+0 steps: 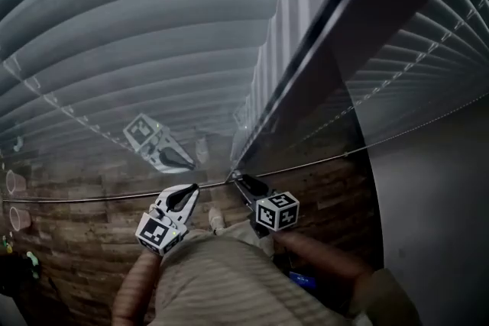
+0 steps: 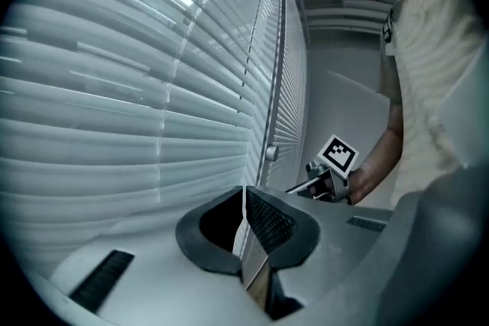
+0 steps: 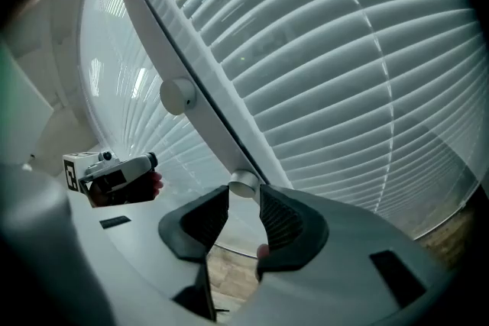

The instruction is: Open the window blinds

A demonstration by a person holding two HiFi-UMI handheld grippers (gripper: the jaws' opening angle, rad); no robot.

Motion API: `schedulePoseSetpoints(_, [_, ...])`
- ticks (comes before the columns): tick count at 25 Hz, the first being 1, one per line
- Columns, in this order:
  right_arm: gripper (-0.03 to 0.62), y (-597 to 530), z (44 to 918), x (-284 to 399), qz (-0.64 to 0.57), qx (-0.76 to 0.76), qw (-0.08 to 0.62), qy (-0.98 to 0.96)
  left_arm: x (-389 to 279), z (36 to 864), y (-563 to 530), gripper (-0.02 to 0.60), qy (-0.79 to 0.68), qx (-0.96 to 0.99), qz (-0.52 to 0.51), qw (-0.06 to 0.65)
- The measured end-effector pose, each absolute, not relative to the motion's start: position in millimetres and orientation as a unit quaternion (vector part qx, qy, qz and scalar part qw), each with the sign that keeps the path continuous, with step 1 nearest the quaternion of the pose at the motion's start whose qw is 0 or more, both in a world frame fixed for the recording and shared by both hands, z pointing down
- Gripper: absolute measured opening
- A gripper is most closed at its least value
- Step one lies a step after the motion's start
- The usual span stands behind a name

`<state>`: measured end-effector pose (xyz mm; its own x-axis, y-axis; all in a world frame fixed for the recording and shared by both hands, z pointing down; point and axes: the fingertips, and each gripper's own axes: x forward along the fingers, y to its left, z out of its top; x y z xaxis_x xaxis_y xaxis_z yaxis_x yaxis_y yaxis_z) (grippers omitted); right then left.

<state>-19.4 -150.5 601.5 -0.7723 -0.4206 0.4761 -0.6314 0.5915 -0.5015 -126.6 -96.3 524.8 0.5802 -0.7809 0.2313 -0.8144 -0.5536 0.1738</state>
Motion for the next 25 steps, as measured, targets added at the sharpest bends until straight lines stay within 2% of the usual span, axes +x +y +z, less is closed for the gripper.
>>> schedulePoseSetpoints(15, [0.114,-140,583,-22,0.301,0.276,0.177,-0.896,-101,526,-64,0.012,-0.460,0.870,0.055,0.169])
schedulePoseSetpoints(25, [0.114,-143,588,-24,0.293,0.302,0.149,-0.895,-110,535,-65,0.012,-0.477,0.861,0.045,0.172])
